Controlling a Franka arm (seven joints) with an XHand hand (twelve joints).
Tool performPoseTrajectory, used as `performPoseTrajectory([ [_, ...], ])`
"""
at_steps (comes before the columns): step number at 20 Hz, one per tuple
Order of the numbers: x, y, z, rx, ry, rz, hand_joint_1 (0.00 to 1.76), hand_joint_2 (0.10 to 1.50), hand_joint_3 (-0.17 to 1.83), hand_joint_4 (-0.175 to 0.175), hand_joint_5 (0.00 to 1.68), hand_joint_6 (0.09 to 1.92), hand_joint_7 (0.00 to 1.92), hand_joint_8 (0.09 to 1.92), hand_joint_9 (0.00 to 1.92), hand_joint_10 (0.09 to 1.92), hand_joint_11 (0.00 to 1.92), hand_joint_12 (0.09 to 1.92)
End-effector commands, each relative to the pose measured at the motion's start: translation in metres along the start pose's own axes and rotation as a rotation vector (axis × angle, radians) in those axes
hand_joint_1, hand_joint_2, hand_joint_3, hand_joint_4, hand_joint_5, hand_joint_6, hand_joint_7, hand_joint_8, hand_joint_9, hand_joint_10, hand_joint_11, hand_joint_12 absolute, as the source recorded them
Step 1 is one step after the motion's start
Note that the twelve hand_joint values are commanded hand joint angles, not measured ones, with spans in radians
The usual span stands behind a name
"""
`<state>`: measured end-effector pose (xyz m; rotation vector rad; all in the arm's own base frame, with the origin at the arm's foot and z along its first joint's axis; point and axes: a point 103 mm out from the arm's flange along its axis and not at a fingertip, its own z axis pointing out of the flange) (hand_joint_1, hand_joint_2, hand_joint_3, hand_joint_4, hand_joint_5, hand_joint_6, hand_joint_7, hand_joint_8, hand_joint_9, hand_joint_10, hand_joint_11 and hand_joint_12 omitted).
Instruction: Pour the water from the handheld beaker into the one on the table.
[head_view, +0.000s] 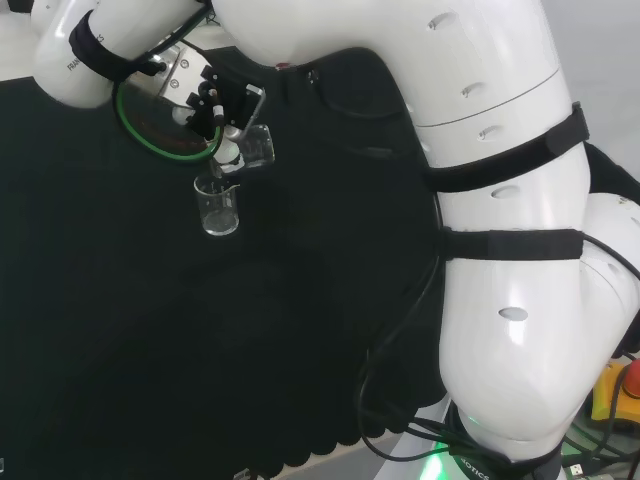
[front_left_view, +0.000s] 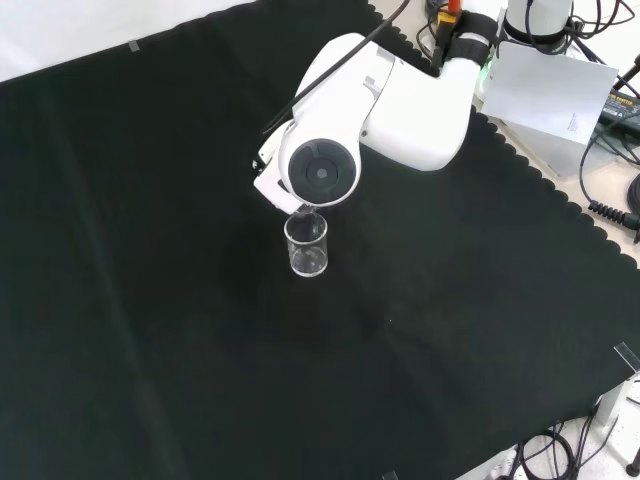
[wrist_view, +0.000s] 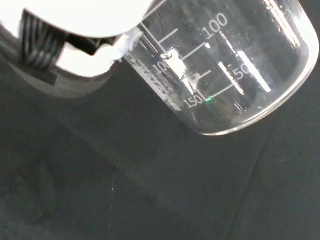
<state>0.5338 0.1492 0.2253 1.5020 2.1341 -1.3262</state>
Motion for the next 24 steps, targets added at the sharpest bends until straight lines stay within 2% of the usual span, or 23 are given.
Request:
performPoseTrajectory([
  [1,0.0014,0.0002,-0.001,0.005,-0.004,0.0,1.18,0.72,0.55,-0.054,1.27,0.63,1.71,0.09,1.68,0.22,1.4,0.66],
  [24,0.0023,-0.0004,-0.0015,0.014,-0.019,-0.002,1.18,0.72,0.55,-0.056,1.27,0.63,1.71,0.09,1.68,0.24,1.4,0.66],
])
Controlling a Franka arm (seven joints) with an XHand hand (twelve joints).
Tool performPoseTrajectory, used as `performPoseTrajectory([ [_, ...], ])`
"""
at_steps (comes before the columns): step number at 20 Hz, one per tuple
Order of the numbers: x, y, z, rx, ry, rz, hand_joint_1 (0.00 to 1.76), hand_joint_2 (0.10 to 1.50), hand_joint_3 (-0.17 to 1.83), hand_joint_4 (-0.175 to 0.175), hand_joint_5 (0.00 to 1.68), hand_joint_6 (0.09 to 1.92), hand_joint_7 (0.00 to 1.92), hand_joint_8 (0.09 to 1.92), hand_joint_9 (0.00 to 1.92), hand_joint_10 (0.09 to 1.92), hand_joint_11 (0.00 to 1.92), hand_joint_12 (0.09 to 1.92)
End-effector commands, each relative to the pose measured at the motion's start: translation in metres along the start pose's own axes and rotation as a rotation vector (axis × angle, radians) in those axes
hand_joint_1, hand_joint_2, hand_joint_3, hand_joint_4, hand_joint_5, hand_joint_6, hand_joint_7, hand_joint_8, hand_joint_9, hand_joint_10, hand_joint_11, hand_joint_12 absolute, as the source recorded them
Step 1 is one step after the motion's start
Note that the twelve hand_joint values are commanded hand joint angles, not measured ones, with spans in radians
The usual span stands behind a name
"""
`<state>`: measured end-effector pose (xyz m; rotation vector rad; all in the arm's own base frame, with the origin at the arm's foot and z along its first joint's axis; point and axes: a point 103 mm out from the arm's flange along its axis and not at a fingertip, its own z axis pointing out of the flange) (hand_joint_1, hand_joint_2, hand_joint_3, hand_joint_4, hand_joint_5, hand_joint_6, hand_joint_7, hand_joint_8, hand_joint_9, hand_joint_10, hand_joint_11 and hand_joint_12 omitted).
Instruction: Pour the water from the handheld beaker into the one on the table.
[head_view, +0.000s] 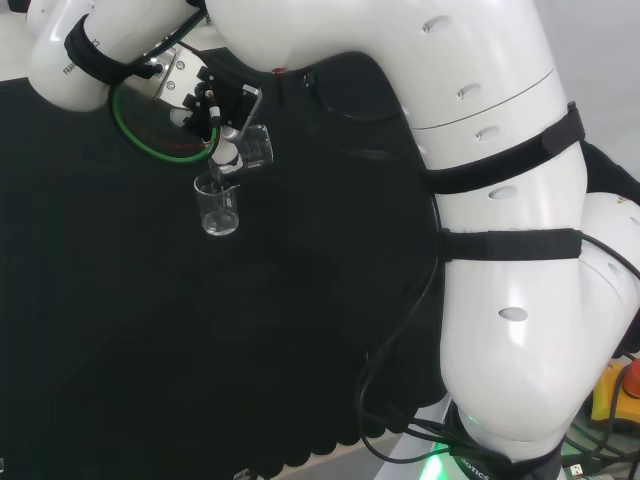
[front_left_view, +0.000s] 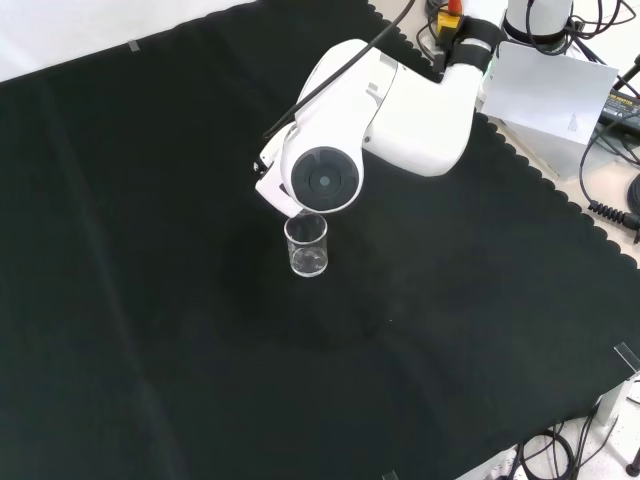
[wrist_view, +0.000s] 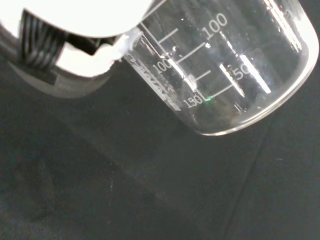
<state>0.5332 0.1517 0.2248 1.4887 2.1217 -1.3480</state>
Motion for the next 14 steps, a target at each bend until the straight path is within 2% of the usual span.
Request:
performPoseTrajectory([
  [1,0.0001,-0.0004,-0.0001,0.003,-0.003,0.0,1.18,0.72,0.55,-0.056,1.27,0.63,1.71,0.09,1.67,0.24,1.4,0.66],
  [14,0.0007,-0.0014,-0.0013,-0.002,0.006,-0.004,1.18,0.72,0.55,-0.055,1.27,0.63,1.71,0.09,1.67,0.25,1.4,0.66],
])
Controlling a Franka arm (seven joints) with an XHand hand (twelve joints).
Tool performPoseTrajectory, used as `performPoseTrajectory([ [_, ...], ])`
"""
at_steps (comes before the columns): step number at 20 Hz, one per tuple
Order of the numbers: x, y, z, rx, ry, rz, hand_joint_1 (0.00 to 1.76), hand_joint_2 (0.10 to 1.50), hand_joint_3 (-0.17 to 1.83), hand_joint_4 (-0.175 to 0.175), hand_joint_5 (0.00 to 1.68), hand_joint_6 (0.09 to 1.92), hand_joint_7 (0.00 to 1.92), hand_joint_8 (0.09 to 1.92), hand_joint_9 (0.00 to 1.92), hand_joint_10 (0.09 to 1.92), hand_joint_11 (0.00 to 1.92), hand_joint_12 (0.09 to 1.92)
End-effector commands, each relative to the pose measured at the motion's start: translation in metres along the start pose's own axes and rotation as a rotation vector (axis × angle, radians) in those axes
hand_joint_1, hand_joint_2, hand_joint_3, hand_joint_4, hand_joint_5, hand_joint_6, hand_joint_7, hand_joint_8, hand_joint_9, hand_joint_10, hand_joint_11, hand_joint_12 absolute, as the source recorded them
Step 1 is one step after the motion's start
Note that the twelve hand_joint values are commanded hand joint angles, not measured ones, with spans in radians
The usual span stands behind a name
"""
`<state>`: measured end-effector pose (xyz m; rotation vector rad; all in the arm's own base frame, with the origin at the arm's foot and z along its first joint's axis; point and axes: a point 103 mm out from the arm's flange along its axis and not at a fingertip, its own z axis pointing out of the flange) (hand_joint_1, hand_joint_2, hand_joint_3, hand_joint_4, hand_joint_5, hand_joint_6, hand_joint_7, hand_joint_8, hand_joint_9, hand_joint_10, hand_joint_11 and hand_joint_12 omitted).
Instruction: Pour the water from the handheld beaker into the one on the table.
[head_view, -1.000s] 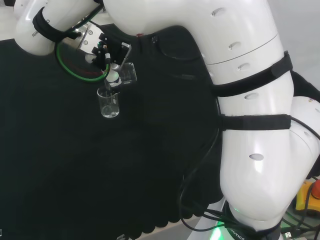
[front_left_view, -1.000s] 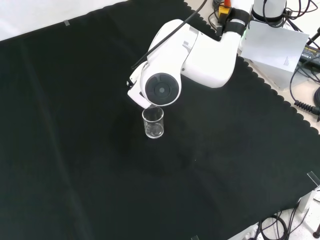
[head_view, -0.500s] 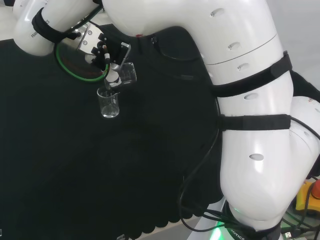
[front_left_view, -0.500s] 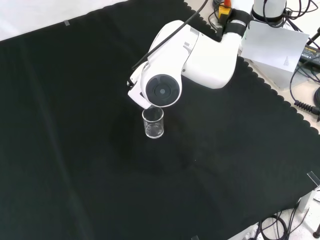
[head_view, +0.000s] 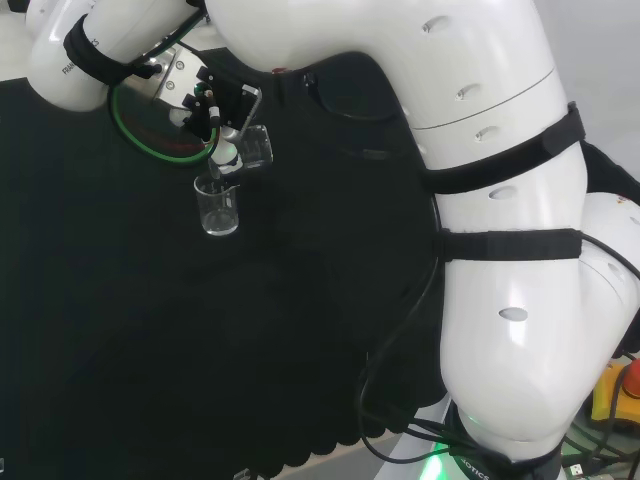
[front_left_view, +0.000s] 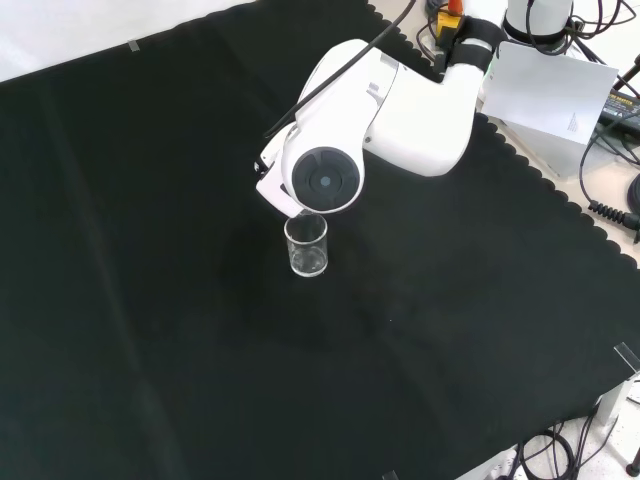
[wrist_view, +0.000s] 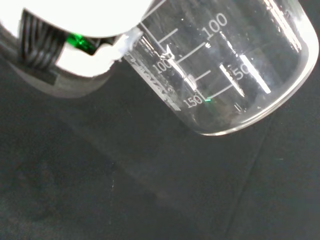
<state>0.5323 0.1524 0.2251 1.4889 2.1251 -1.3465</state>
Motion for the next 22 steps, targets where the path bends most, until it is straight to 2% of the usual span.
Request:
performPoseTrajectory([
  [1,0.0002,-0.0007,-0.001,0.0,0.003,-0.004,1.18,0.72,0.55,-0.055,1.27,0.63,1.71,0.09,1.67,0.25,1.4,0.66],
  [22,0.0003,0.0,-0.0032,-0.003,0.017,-0.011,1.18,0.72,0.55,-0.055,1.27,0.63,1.71,0.09,1.67,0.26,1.4,0.66],
])
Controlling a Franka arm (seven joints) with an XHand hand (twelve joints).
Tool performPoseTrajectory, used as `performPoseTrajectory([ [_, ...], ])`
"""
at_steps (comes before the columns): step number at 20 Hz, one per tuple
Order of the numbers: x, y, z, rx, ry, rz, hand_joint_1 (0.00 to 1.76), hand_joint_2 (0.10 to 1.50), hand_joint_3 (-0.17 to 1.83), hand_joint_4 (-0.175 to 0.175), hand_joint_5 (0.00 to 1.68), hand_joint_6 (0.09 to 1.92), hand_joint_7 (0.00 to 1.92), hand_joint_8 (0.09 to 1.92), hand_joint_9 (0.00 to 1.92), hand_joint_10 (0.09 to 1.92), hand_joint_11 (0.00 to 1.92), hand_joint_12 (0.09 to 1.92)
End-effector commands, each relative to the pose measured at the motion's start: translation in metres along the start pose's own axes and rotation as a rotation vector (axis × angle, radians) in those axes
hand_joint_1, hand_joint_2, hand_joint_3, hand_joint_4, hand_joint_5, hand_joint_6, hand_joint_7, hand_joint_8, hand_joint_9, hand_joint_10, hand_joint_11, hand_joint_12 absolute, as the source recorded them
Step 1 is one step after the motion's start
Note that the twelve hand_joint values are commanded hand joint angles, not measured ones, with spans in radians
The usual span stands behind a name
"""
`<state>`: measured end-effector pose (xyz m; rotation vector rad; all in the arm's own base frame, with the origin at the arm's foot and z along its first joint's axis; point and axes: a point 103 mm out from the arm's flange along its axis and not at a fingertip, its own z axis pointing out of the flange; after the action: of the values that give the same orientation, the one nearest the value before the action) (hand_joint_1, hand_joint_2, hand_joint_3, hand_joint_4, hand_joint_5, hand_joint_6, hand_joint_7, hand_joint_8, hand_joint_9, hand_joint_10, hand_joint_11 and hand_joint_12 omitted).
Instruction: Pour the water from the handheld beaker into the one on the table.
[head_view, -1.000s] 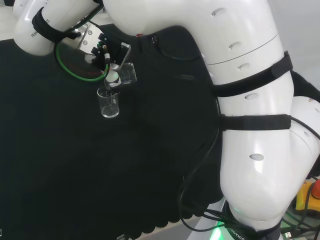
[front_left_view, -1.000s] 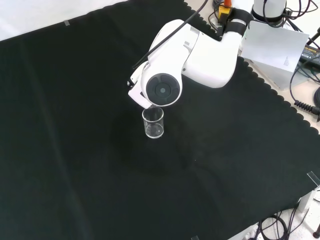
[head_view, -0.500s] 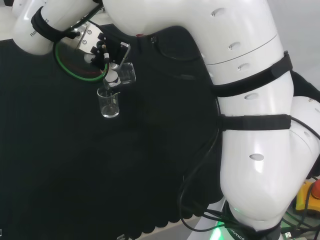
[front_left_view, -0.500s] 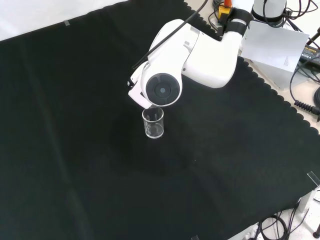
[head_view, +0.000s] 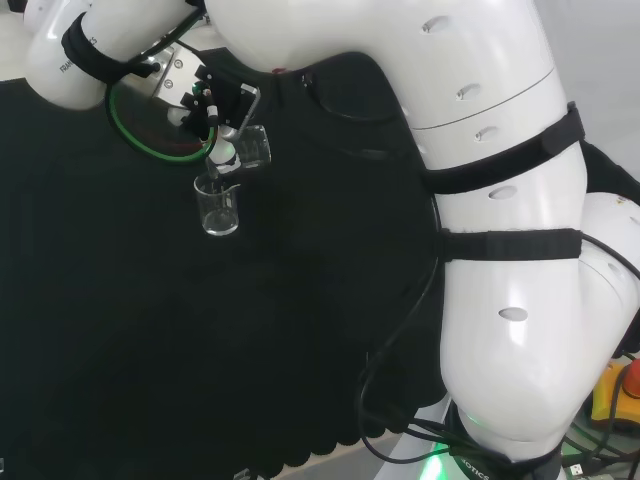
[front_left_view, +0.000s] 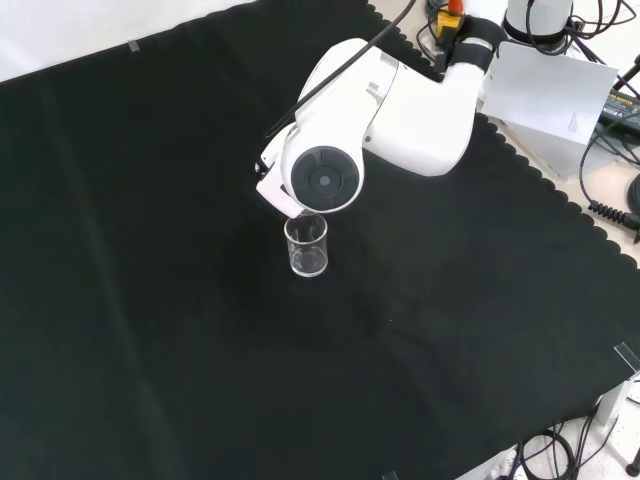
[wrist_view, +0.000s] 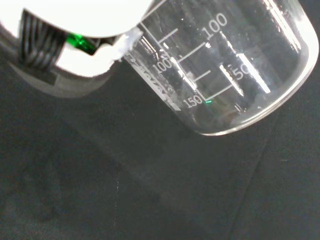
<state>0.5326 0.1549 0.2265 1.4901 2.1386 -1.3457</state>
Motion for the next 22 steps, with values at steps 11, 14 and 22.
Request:
performPoseTrajectory([
  [11,-0.005,0.003,0.001,-0.025,0.044,-0.012,1.18,0.72,0.56,-0.055,1.27,0.64,1.71,0.09,1.66,0.26,1.4,0.66],
  [14,-0.009,0.002,0.004,-0.05,0.081,-0.012,1.18,0.72,0.56,-0.056,1.27,0.64,1.71,0.09,1.66,0.26,1.4,0.66],
  [22,-0.022,-0.001,0.01,-0.139,0.222,-0.024,1.18,0.72,0.56,-0.056,1.27,0.64,1.71,0.09,1.66,0.27,1.4,0.66],
])
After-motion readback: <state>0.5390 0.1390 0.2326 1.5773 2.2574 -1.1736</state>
